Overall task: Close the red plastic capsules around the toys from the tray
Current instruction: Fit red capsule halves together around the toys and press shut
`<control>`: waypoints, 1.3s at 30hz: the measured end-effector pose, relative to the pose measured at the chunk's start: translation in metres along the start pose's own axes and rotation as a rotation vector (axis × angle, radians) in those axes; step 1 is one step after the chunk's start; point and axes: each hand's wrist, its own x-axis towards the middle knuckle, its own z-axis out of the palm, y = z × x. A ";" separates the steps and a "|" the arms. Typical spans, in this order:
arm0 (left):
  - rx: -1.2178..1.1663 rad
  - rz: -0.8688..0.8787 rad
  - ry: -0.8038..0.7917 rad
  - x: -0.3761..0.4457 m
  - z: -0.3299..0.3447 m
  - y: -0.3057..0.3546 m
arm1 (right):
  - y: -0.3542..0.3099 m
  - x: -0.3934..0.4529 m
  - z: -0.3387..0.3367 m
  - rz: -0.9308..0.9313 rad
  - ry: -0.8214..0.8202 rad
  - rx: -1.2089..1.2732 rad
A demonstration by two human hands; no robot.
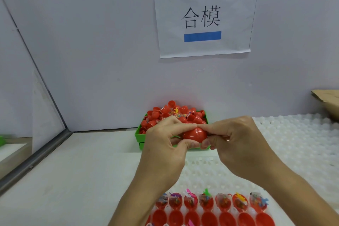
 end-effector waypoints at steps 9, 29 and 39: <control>-0.033 -0.007 0.025 0.000 0.001 -0.002 | 0.003 0.000 -0.001 -0.057 0.045 -0.017; 0.028 0.046 0.058 0.000 0.004 -0.003 | 0.002 0.000 0.002 0.014 0.102 0.094; -0.038 0.019 0.077 -0.001 0.009 -0.006 | 0.010 0.000 0.002 -0.046 0.084 0.006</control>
